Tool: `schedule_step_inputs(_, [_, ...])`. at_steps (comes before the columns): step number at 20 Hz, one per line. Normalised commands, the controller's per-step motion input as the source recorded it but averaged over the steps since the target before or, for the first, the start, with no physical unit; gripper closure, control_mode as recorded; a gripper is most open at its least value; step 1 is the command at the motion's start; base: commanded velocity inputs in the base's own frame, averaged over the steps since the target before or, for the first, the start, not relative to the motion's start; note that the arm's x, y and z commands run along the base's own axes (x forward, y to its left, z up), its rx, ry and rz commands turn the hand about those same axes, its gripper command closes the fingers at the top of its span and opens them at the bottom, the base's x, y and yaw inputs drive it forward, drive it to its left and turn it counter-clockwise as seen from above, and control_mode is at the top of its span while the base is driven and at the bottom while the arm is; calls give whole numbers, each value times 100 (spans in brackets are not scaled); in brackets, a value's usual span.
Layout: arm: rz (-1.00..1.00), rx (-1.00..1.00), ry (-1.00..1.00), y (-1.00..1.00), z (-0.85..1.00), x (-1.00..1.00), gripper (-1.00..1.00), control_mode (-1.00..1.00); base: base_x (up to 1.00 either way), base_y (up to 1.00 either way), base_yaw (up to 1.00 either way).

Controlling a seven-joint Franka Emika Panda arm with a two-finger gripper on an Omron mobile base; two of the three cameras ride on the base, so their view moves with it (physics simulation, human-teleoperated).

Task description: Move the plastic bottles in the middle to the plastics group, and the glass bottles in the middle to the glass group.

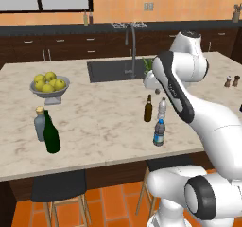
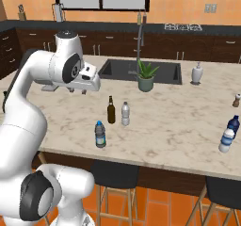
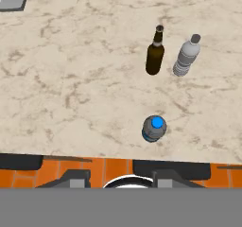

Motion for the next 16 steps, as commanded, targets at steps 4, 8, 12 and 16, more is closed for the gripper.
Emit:
schedule_step_inputs(4, [0, 0, -1, -10, -7, -12, -100, -100, 0, 0, 0])
schedule_step_inputs(8, [0, -1, -17, -50, -49, -32, -100, -100, 0, 0, 0])
schedule_step_inputs(12, [0, -19, -3, -26, -68, -10, -100, -100, 0, 0, 0])
schedule_step_inputs(16, [4, -16, 4, -7, -62, 24, -100, -100, 0, 0, 0])
